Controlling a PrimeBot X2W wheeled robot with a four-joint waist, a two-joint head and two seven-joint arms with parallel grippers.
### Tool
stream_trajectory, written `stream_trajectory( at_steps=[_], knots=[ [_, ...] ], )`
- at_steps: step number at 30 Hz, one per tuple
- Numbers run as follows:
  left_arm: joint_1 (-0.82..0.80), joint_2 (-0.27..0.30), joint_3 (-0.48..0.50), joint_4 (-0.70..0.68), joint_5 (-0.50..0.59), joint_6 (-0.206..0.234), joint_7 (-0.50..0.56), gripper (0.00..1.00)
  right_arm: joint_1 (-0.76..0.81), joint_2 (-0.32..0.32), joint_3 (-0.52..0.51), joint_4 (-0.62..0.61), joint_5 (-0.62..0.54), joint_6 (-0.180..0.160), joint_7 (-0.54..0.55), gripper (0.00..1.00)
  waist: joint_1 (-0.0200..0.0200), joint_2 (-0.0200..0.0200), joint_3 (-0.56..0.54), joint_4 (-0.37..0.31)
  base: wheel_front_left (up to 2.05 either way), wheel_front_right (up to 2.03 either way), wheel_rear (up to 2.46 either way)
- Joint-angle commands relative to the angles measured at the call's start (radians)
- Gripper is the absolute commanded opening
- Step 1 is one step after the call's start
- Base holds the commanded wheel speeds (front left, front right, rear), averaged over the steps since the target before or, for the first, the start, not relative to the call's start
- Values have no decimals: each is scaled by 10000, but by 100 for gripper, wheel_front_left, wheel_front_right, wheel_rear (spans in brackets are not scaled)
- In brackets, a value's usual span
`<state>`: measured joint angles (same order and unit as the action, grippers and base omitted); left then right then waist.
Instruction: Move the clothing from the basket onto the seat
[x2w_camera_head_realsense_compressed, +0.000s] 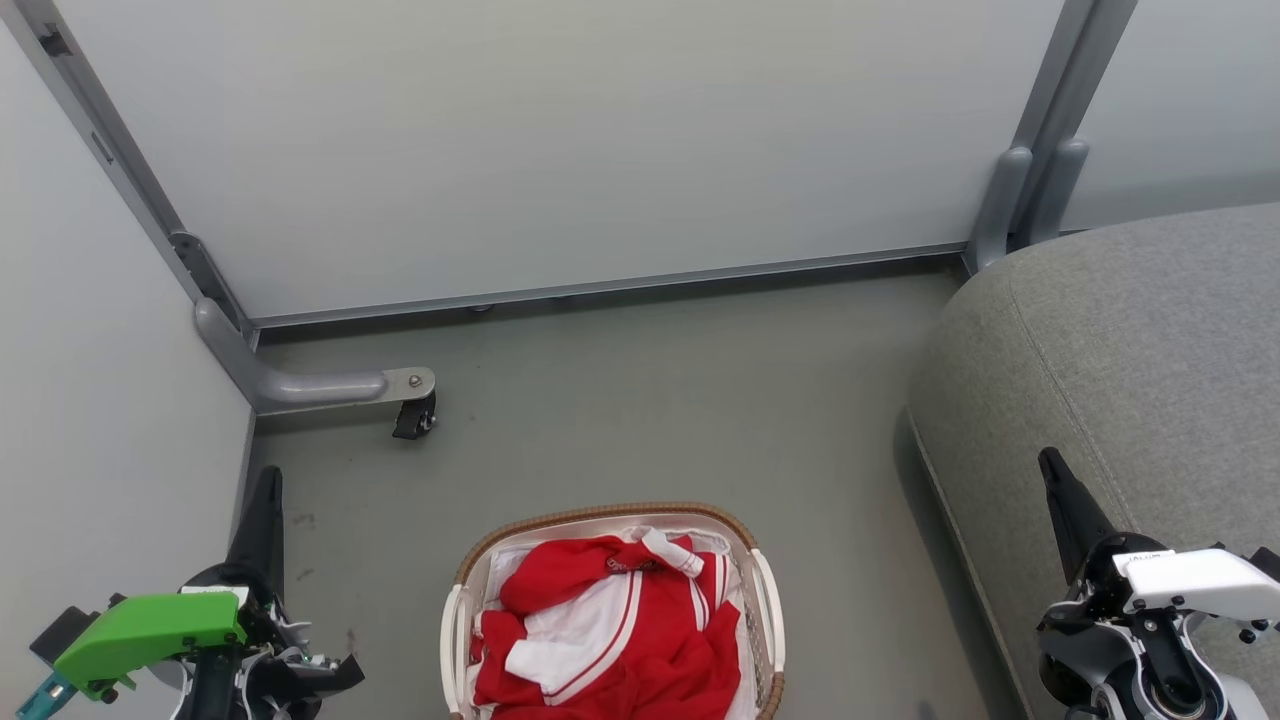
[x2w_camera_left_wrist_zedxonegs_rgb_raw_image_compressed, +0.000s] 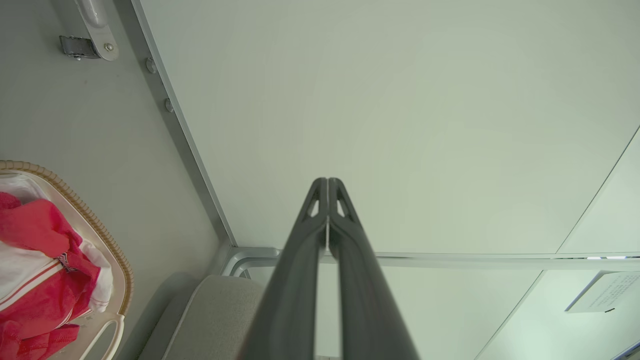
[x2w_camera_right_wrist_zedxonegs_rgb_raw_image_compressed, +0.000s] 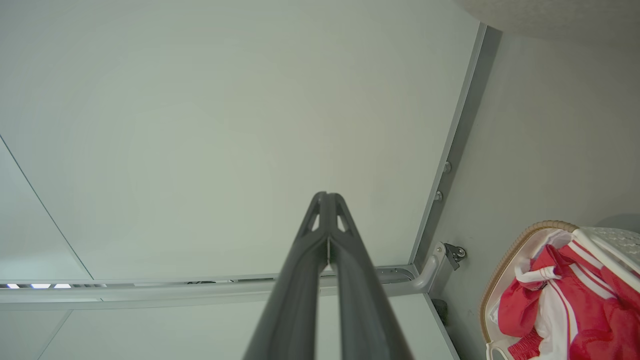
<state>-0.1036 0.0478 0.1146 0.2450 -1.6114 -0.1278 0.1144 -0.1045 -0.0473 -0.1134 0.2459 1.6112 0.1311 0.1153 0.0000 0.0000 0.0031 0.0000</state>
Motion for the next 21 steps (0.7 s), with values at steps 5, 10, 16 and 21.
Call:
stream_trajectory(
  at_steps=[5,10,16,21],
  knots=[
    [-104,48,8,-14,-31,-64,22,0,-75,-60,-14,-33,37,-7,6,0,0,0,0,0,0,0,0],
    [-104,48,8,-14,-31,-64,22,0,-75,-60,-14,-33,37,-7,6,0,0,0,0,0,0,0,0],
    [-104,48,8,-14,-31,-64,22,0,-76,-60,-14,-33,37,-7,6,0,0,0,0,0,0,0,0],
    [-104,48,8,-14,-31,-64,22,0,-76,-60,-14,-33,37,-7,6,0,0,0,0,0,0,0,0]
  ],
)
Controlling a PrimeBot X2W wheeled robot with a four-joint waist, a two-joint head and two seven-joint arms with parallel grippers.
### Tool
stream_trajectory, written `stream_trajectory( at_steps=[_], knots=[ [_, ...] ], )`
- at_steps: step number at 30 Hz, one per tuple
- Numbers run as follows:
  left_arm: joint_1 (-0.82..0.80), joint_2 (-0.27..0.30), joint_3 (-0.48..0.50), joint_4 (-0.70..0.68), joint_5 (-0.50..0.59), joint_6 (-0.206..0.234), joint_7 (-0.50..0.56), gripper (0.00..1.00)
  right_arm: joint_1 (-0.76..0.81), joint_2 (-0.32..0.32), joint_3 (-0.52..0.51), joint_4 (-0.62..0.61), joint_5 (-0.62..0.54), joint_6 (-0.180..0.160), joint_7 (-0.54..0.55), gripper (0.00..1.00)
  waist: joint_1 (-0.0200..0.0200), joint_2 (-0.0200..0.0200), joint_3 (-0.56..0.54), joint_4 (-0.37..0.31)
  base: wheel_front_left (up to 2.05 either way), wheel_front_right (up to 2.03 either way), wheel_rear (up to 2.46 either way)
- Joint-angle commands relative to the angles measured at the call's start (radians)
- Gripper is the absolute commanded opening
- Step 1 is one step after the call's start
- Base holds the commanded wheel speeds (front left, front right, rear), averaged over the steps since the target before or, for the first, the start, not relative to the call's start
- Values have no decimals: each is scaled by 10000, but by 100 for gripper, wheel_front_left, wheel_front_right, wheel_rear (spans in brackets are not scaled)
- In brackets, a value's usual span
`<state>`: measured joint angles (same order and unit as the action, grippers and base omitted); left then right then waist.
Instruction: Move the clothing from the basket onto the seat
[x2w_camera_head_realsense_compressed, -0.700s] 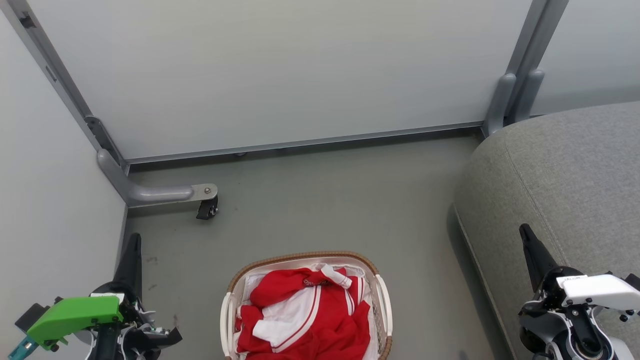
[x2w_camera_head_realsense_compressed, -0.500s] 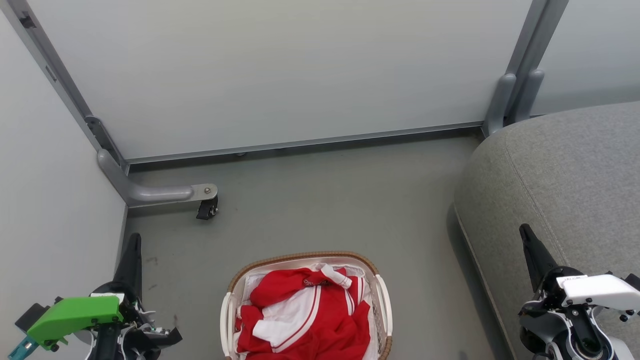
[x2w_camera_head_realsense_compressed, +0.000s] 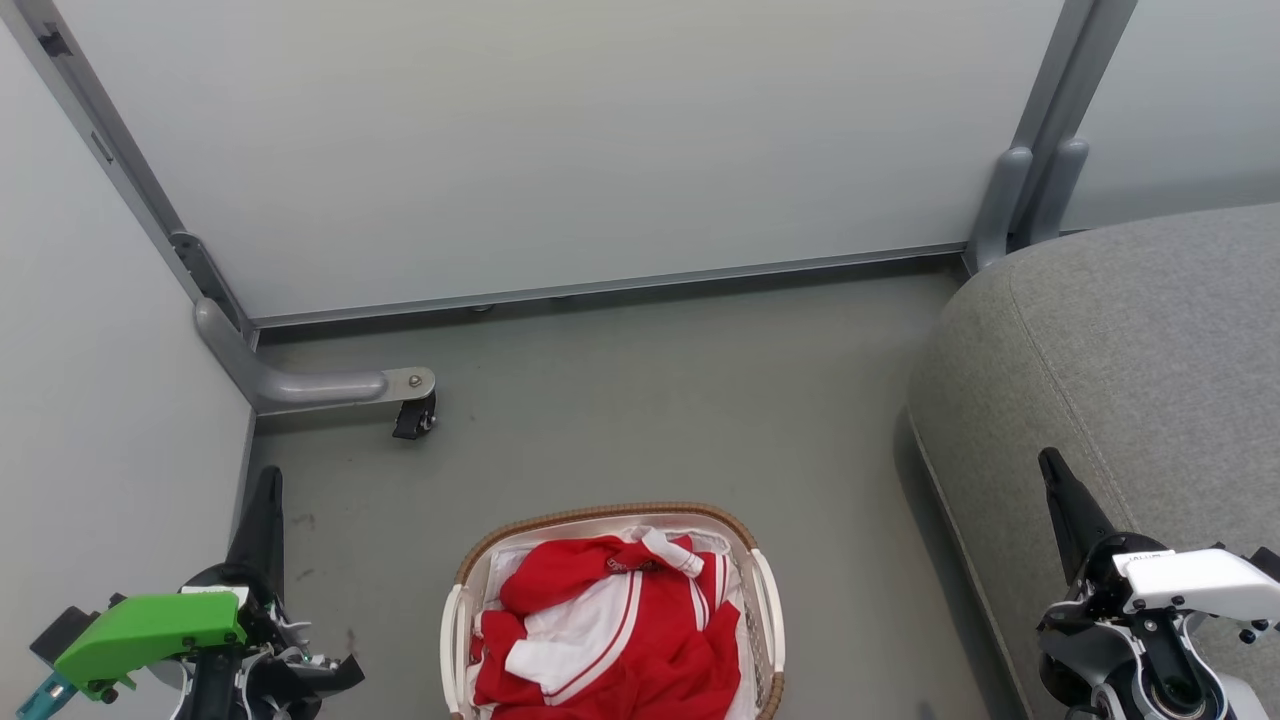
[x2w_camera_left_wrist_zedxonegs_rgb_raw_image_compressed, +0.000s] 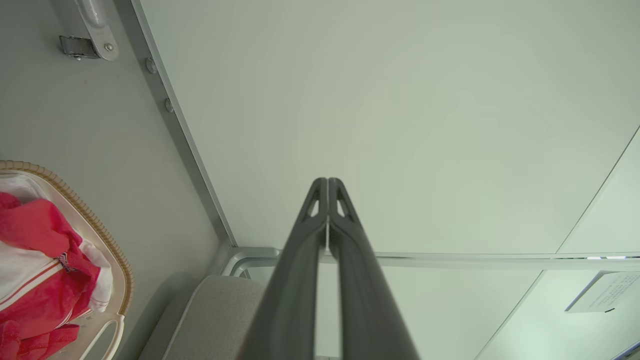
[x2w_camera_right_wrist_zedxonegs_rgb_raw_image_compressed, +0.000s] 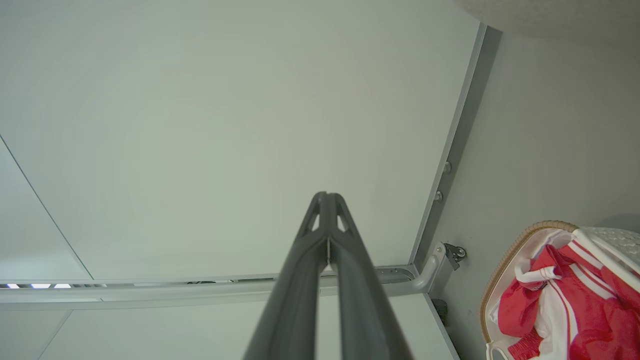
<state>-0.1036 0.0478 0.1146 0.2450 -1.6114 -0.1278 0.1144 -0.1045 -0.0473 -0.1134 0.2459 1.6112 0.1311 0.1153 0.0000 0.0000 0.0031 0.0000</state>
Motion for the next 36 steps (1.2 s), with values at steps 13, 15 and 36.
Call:
stream_trajectory(
  at_steps=[13,15,36],
  knots=[
    [-104,48,8,-14,-31,-64,22,0,-76,-59,-14,-33,37,-7,5,0,0,0,0,0,0,0,0],
    [-104,48,8,-14,-31,-64,22,0,-76,-59,-14,-33,37,-7,5,0,0,0,0,0,0,0,0],
    [-104,48,8,-14,-31,-65,22,0,-75,-59,-14,-33,36,-7,5,0,0,0,0,0,0,0,0]
  ],
)
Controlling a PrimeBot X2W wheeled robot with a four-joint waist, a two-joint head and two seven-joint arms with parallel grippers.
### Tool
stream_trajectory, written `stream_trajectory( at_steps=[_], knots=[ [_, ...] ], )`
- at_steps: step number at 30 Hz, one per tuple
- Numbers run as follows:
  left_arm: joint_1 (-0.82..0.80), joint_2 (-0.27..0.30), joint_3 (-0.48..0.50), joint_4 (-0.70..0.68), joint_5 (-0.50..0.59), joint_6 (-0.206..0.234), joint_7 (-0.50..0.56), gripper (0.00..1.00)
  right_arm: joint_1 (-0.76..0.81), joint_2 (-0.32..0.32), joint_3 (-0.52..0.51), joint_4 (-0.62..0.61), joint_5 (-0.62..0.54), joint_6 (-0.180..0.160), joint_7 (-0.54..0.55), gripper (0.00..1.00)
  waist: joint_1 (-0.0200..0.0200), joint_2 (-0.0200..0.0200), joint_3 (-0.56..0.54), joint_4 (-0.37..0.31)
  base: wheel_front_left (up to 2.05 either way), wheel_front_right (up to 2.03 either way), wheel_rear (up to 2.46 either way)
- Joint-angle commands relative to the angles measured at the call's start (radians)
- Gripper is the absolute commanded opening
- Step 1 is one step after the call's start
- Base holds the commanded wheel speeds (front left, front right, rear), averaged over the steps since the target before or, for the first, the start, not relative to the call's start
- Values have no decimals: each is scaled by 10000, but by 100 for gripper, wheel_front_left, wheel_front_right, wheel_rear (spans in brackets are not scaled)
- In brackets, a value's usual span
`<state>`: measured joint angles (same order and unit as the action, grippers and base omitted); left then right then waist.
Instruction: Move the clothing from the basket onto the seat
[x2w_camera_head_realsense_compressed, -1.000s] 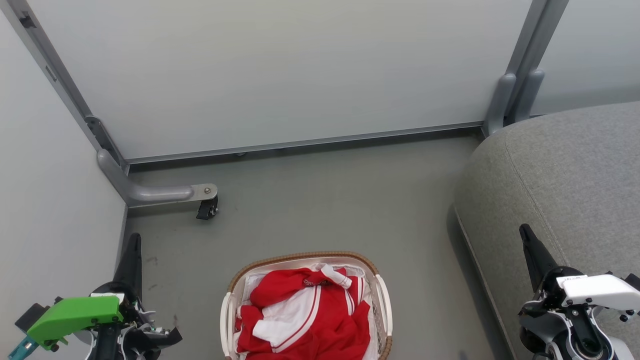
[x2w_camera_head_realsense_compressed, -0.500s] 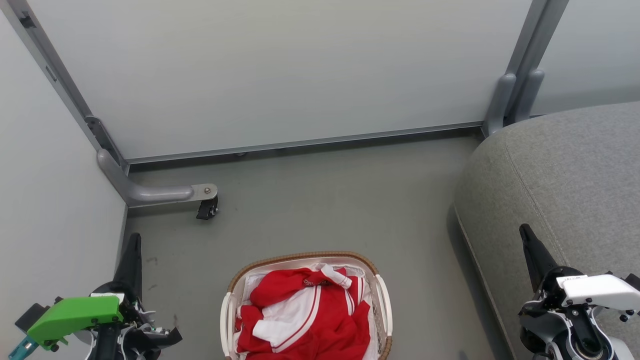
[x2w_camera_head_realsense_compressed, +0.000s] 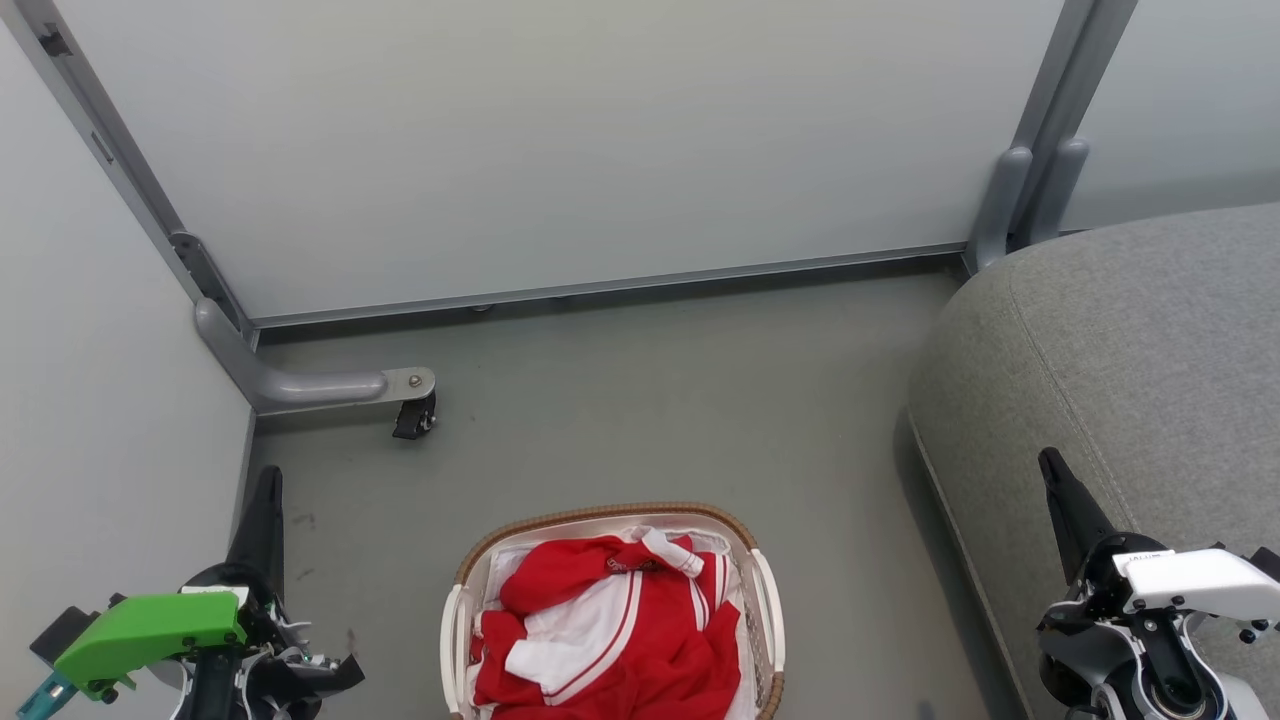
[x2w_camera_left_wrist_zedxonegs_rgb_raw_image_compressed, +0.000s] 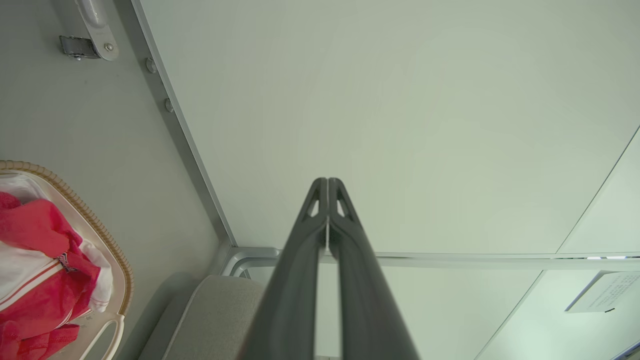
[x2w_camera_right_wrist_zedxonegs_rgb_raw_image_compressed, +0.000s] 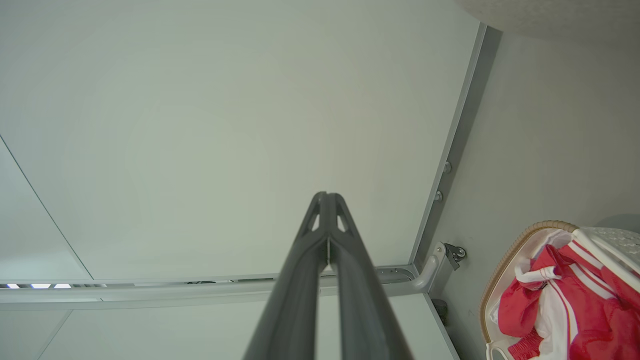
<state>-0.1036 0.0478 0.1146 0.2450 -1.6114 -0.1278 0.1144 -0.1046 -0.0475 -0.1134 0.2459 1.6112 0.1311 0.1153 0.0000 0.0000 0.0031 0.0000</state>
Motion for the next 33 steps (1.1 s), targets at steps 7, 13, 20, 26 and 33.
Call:
stream_trajectory(
  at_steps=[7,13,20,26,33],
  knots=[
    [-104,48,8,-14,-31,-65,22,0,-74,-57,-14,-33,36,-7,5,0,0,0,0,0,0,0,0],
    [-104,48,7,-14,-31,-65,22,0,-74,-57,-14,-33,36,-7,5,0,0,0,0,0,0,0,0],
    [-104,49,7,-14,-31,-65,21,0,-74,-57,-14,-33,36,-7,5,0,0,0,0,0,0,0,0],
    [-104,49,7,-14,-31,-65,21,0,-74,-57,-13,-33,36,-7,5,0,0,0,0,0,0,0,0],
    [-104,49,7,-14,-31,-65,21,0,-74,-57,-13,-33,36,-7,5,0,0,0,0,0,0,0,0]
  ],
)
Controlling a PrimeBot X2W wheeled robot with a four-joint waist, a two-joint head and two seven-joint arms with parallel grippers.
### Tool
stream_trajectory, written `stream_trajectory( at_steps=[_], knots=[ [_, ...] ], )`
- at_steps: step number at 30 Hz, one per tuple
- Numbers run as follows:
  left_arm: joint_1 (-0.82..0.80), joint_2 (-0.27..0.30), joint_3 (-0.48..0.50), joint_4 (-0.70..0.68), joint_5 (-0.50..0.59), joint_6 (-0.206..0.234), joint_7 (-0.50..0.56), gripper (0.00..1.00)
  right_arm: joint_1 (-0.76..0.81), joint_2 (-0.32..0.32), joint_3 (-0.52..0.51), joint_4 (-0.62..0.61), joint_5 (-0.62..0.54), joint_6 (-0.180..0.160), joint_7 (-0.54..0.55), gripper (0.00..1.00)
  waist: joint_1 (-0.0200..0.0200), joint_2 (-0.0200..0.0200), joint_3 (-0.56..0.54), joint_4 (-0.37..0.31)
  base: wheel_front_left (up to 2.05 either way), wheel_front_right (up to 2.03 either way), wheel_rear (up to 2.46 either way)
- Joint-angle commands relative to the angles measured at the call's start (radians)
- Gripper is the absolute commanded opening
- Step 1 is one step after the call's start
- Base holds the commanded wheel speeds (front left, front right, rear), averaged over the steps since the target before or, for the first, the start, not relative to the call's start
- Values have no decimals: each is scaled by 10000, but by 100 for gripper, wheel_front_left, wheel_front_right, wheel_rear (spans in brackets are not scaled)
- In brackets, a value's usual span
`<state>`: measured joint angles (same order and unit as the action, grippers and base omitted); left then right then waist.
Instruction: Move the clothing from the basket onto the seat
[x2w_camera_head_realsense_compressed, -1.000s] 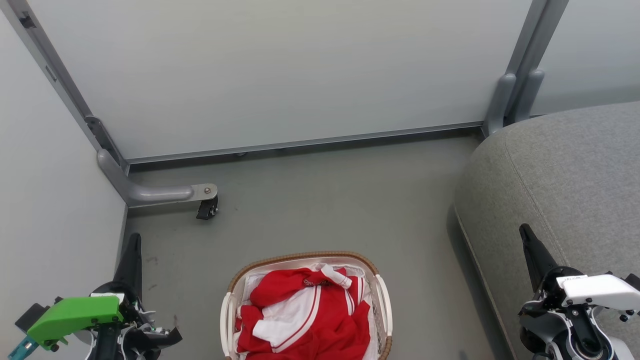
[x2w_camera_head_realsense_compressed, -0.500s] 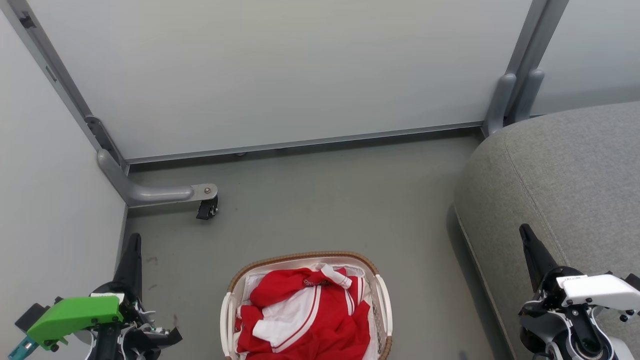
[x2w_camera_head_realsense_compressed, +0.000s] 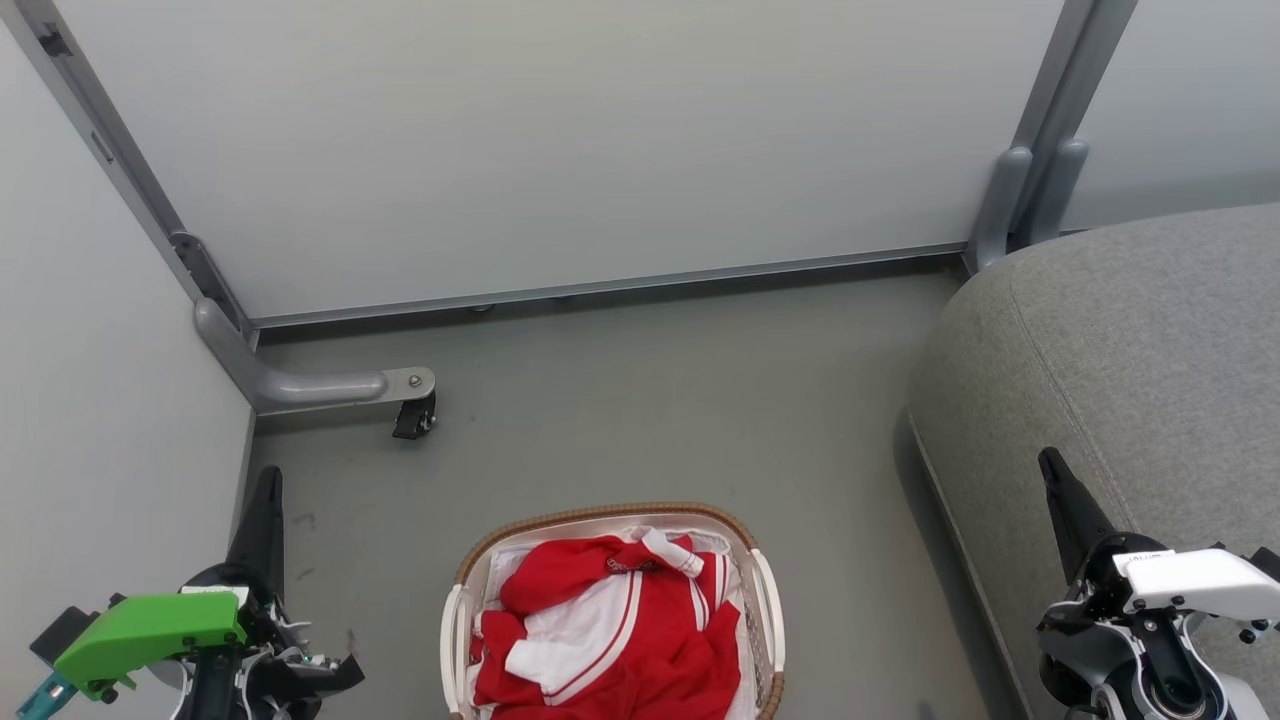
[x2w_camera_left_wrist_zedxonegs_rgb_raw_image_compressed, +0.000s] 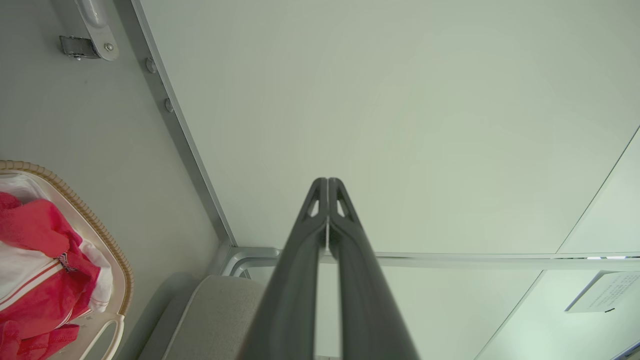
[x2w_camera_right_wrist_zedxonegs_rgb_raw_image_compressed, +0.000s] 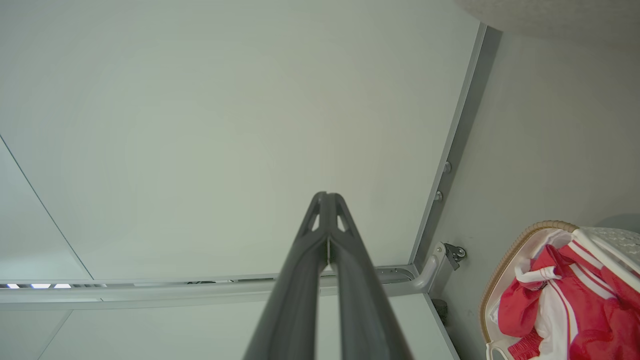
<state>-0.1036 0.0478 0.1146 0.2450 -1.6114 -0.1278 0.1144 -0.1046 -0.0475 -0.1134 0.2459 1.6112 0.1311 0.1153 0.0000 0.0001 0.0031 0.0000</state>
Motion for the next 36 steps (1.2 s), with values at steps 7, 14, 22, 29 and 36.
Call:
stream_trajectory(
  at_steps=[7,14,22,29,36],
  knots=[
    [-104,49,7,-14,-31,-65,21,0,-74,-57,-13,-33,36,-7,5,0,0,-1,0,0,0,0,0],
    [-104,49,7,-14,-31,-65,21,0,-75,-57,-13,-33,36,-7,5,0,0,-1,0,0,0,0,0],
    [275,-66,-88,372,15,21,-52,100,273,127,64,376,-26,-4,-43,100,0,-1,1,-1,0,0,0],
    [370,-56,-450,243,193,15,-403,100,340,109,260,397,-364,-4,-396,100,0,-1,11,0,0,0,0],
    [444,-46,-716,85,773,9,-738,100,367,91,229,339,-1212,-4,-733,100,0,-1,25,-1,0,0,0]
  ],
)
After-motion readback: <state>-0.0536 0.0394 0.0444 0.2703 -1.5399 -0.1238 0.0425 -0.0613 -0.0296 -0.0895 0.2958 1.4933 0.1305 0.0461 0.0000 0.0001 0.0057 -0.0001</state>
